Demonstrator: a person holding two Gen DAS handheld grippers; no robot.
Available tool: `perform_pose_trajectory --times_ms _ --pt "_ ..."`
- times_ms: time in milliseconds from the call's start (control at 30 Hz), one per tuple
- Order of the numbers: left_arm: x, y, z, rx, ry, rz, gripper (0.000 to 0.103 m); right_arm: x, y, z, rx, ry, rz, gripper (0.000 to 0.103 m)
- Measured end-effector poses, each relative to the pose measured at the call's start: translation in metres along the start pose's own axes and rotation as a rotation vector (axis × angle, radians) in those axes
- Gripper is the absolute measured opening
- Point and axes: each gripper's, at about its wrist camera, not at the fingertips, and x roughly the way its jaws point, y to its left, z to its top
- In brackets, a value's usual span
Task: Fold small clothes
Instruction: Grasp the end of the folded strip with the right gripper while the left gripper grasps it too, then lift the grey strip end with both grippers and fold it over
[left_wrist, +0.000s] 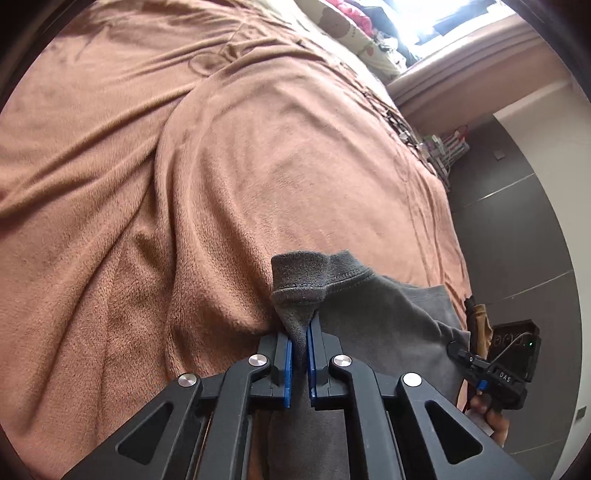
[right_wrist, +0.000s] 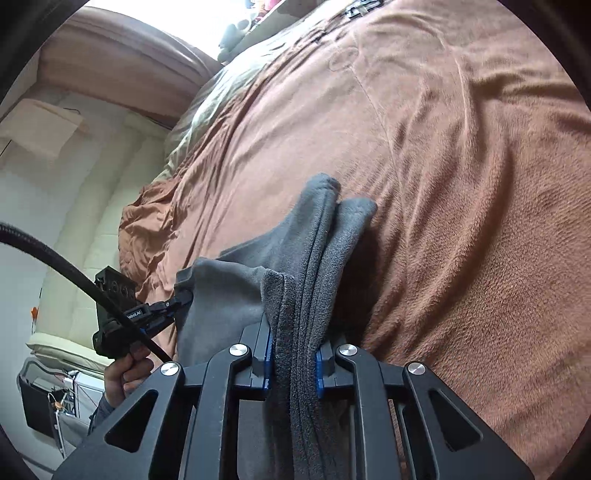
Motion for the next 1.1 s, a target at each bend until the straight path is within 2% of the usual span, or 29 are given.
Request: perform_pose_trajectory --times_ms 200,400,800,1100 --pt "-0.02 -0.009 0.001 0.006 -0.031 -0.049 0.005 -0.01 0.021 -0.012 -0.052 -0.046 0.01 0.012" --pt "-0.04 -0.02 0.0 0.014 -0.052 -0.063 0.005 -0.026 0.028 -0.028 -0.07 -0.096 0.021 0.012" --pt "-0.111 -0.082 -0.007 0.111 -0.144 -0.177 0.005 -0.092 0.065 -0.063 -0.193 -0.216 0.004 0.011" --pt "-0.166 -0.146 -0.016 0.203 -0.212 -0.285 0.005 -0.193 0.117 -0.092 -0.319 -0.346 -0.037 0.011"
